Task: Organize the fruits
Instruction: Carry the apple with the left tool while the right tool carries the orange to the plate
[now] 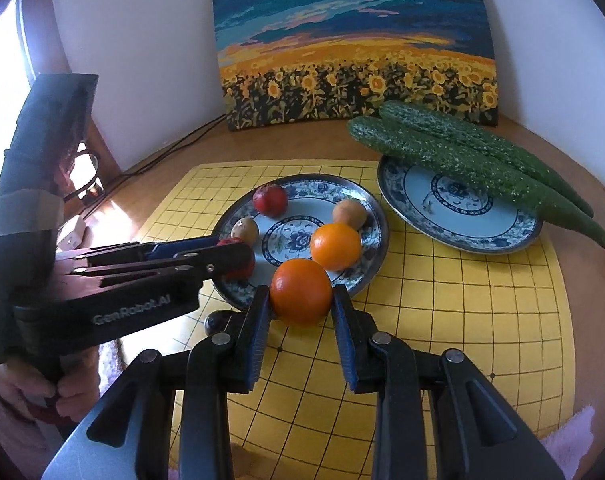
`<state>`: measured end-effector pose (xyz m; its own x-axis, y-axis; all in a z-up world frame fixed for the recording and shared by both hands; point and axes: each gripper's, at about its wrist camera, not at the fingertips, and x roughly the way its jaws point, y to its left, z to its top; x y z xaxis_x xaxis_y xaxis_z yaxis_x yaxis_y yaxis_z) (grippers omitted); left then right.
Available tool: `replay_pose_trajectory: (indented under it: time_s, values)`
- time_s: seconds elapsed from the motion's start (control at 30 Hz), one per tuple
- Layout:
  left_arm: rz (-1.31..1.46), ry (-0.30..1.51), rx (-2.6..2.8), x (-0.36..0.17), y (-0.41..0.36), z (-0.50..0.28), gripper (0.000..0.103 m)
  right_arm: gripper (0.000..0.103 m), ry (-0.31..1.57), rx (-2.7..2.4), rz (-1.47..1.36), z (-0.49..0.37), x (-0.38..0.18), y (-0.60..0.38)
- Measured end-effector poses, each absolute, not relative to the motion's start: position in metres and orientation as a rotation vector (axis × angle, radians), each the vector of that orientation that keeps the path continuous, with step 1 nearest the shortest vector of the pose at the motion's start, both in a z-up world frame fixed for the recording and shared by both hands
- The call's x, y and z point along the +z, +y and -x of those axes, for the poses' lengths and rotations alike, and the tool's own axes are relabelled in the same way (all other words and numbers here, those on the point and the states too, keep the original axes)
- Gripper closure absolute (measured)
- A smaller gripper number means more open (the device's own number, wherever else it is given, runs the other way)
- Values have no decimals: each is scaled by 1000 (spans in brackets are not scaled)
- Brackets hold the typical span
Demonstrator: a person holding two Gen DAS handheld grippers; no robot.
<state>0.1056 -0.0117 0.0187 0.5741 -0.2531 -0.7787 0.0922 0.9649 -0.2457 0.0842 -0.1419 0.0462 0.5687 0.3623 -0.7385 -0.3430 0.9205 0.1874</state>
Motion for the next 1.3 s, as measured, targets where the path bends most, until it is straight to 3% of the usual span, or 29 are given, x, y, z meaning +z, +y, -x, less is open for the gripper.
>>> replay_pose_trajectory:
  time_s: [0.4, 1.3]
  values:
    - [149, 901, -169, 18, -11, -107, 72, 71, 809, 403, 17, -117, 61, -137]
    - [161, 879, -165, 18, -11, -111, 71, 71, 855, 353, 76, -175, 19, -123]
